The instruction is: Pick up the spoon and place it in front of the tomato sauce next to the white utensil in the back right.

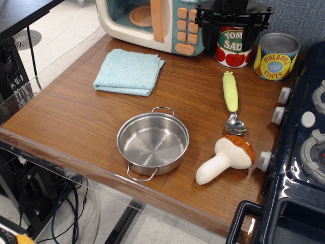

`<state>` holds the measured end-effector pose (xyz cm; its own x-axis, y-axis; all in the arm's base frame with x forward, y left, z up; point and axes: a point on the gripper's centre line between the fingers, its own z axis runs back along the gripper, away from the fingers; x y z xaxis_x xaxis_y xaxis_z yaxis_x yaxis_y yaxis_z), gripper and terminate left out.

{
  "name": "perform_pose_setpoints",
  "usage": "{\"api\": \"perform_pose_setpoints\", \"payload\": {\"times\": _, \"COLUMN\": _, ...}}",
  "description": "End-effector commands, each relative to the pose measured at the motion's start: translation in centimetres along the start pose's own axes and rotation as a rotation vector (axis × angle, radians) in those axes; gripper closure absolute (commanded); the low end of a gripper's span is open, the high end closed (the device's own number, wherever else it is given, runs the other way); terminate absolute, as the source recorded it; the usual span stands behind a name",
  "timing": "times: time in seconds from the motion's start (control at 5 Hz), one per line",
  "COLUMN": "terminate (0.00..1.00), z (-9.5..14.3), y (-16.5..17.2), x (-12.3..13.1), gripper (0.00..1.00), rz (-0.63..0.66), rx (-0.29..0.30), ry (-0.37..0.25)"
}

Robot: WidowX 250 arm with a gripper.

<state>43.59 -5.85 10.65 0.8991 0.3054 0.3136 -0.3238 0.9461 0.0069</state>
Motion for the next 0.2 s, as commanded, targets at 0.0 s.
{"api": "perform_pose_setpoints", "payload": {"times": 0.0, "terminate": 1.0, "z": 2.73, "y": 0.43, "x": 0.51, "gripper": 0.0, "rz": 0.008, "rx": -0.031, "ry": -0.06}}
